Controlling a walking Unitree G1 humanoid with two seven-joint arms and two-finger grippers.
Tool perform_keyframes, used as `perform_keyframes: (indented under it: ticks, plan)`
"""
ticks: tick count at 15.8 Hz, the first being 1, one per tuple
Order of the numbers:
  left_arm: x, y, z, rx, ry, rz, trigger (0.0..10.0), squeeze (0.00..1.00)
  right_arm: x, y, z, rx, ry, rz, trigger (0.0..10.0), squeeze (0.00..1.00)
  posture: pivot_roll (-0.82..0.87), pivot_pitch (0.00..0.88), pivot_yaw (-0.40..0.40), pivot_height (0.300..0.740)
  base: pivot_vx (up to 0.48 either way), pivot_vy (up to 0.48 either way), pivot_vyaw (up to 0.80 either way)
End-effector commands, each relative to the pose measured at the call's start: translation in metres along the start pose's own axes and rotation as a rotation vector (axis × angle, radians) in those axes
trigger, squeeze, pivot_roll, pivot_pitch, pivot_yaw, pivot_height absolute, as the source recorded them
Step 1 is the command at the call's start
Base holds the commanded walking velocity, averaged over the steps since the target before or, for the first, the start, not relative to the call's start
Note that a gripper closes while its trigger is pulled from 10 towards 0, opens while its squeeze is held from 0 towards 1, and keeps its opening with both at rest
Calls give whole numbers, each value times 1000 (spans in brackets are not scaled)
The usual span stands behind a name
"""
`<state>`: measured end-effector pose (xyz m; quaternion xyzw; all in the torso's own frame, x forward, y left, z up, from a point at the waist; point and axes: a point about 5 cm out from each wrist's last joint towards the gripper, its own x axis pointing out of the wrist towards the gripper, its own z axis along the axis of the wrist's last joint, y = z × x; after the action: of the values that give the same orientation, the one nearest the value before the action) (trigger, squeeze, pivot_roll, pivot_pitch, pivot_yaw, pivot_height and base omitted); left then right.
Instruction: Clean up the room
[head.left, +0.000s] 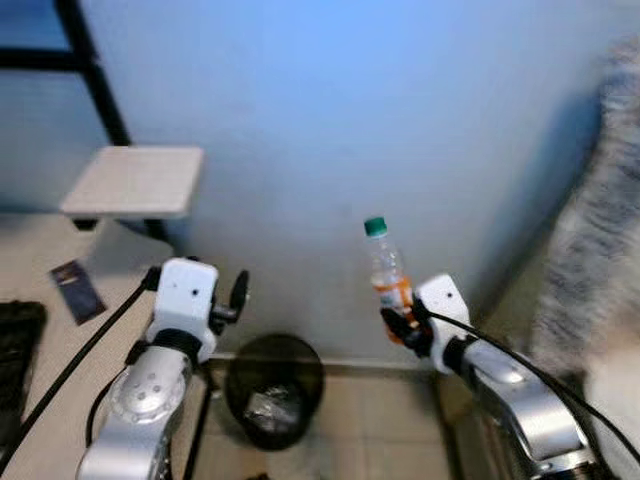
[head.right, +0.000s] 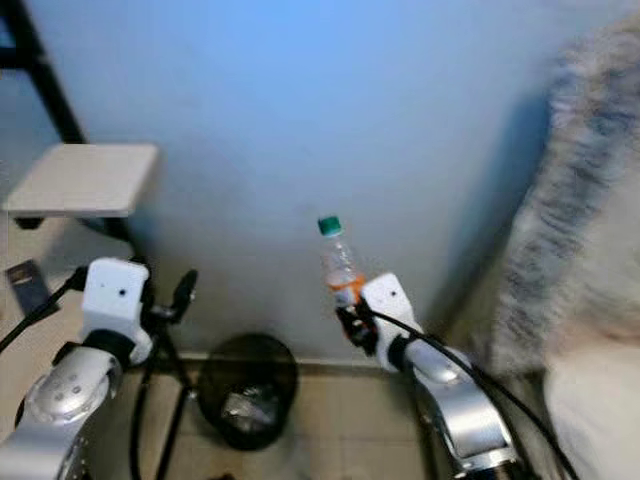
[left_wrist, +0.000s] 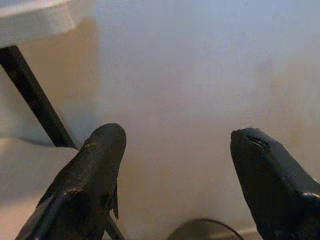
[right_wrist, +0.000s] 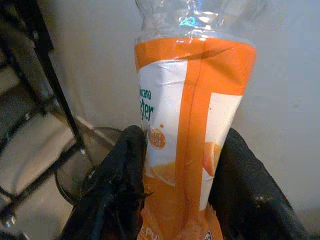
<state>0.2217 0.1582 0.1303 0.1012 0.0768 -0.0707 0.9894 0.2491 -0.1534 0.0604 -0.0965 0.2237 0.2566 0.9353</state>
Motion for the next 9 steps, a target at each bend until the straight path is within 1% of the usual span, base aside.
perform_keyframes:
  ticks: [1, 3, 4, 5, 6, 9]
  plan:
    - [-1, -4, 1, 5, -4, -19, 10000, 0, 0, -4, 1, -12, 3, 0, 10000, 0, 150, 0, -29, 740, 341, 0, 0]
    - [-2, -8, -1, 21, 9, -55, 10000, 0, 0, -5, -8, -50, 60, 22, 10000, 0, 148, 0, -28, 740, 304, 0, 0]
    - [-3, -13, -3, 14, 26, -112, 10000, 0, 1, -8, -10, -91, 87, 29, 10000, 0, 144, 0, -28, 740, 0, 0, 0]
    - [-4, -17, -6, 22, 45, -157, 10000, 0, 1, -9, -10, -102, 91, 40, 10000, 0, 144, 0, -29, 740, 0, 0, 0]
    - [-6, -21, -10, 50, 70, -221, 10000, 0, 2, -11, -10, -118, 103, 57, 10000, 0, 143, 0, -31, 740, 0, 0, 0]
    - [-8, -23, -16, 106, 117, -305, 10000, 0, 8, -13, -15, -165, 157, 94, 10000, 0, 147, 0, -38, 740, 0, 0, 0]
